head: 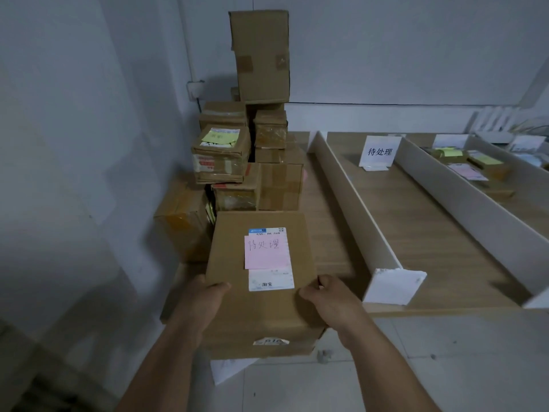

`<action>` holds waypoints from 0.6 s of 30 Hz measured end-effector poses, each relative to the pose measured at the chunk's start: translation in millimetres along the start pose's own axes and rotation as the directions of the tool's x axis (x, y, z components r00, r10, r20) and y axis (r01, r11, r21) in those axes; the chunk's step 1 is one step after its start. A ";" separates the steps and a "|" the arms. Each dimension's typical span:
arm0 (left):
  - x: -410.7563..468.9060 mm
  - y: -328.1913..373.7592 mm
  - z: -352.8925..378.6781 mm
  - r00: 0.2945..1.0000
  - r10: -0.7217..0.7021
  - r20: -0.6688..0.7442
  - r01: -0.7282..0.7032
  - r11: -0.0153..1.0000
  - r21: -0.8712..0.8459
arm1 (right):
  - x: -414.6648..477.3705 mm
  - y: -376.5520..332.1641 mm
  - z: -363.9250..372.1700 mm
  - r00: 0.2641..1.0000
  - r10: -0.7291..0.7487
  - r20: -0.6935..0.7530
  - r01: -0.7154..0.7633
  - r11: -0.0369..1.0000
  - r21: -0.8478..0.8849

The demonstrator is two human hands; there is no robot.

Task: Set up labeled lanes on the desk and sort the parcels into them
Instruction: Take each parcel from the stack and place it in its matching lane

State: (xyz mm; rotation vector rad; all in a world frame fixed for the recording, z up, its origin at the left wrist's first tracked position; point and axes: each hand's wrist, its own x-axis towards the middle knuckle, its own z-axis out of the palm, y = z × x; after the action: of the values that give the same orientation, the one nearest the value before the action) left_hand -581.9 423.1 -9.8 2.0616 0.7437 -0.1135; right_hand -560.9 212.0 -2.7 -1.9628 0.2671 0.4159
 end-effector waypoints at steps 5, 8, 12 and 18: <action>-17.2 -7.8 0.8 0.985 0.129 0.110 -0.100 0.966 -0.237 | -21.9 10.9 1.3 0.996 -0.077 -0.046 0.080 0.994 0.071; -31.6 -15.6 0.6 0.958 0.263 0.111 -0.214 0.920 -0.328 | -37.9 15.9 -4.9 0.983 -0.161 -0.092 0.172 0.977 0.122; -48.5 -16.3 -0.1 0.925 0.376 0.059 -0.323 0.858 -0.400 | -54.2 14.2 -14.3 0.957 -0.250 -0.147 0.272 0.949 0.159; -72.8 17.4 -2.3 0.853 0.522 0.015 -0.472 0.783 -0.406 | -63.5 7.8 -39.9 0.884 -0.400 -0.243 0.449 0.871 0.198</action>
State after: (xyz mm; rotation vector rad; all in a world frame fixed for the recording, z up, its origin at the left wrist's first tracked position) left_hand -632.1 384.3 30.0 1.7752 0.1008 0.1919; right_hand -615.1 172.4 31.6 -1.7480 -0.0005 -0.0994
